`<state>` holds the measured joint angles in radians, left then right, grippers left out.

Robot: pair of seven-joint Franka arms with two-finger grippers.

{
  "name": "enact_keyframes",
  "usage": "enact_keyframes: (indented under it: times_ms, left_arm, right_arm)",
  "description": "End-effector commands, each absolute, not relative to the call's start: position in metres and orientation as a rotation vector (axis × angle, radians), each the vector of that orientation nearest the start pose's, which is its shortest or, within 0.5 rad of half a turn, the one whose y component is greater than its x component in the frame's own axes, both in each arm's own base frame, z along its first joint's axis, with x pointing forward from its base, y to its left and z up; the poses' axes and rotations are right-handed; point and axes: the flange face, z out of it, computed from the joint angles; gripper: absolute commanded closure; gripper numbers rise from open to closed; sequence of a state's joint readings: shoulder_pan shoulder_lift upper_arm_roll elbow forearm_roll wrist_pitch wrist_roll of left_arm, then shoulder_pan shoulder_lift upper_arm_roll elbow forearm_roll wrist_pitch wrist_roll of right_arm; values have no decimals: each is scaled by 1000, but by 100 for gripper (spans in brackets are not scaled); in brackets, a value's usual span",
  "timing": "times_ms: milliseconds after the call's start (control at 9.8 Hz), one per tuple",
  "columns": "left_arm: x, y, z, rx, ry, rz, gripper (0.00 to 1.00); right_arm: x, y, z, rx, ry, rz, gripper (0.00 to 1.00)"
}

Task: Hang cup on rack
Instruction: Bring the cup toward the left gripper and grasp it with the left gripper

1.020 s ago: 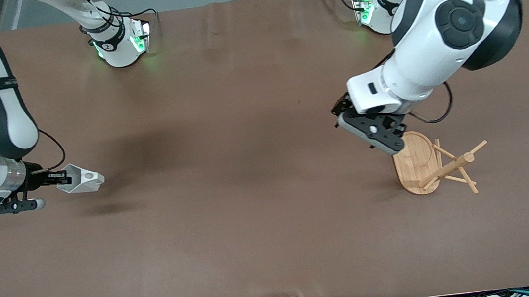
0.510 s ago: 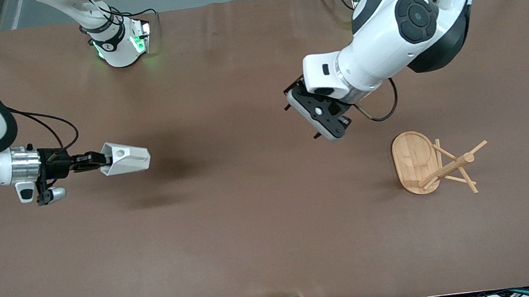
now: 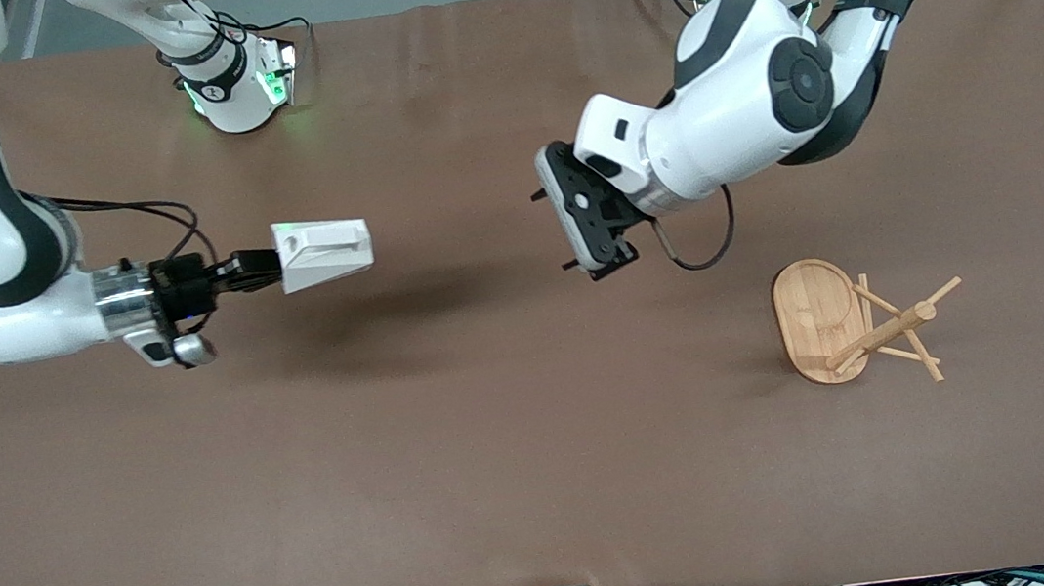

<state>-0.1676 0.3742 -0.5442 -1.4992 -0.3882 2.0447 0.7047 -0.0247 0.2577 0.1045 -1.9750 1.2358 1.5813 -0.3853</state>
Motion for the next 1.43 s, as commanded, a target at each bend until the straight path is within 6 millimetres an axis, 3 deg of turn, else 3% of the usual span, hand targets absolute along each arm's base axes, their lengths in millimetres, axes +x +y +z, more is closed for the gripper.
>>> enact_keyframes:
  times_ms: [0,408,816,1020,1327]
  left_arm:
    - [512,-454,510,2085,-1535,269,11]
    - [495,-475,519,2144,-1581,268,12]
    - [494,-480,530,2168,-1629,308,10]
    - [480,-493,528,2169,-1638,291,9]
    - [482,-494,514,2179,-1677,270,9]
  right_arm:
    - [541,183,367,-1783,40,386,100]
    - [524,255,369,-1755,65,359,100]
    - [511,273,368,-1728,73,390,100]
    - [508,278,371,-1727,69,388,100]
    - [507,280,374,-1719,75,381,99]
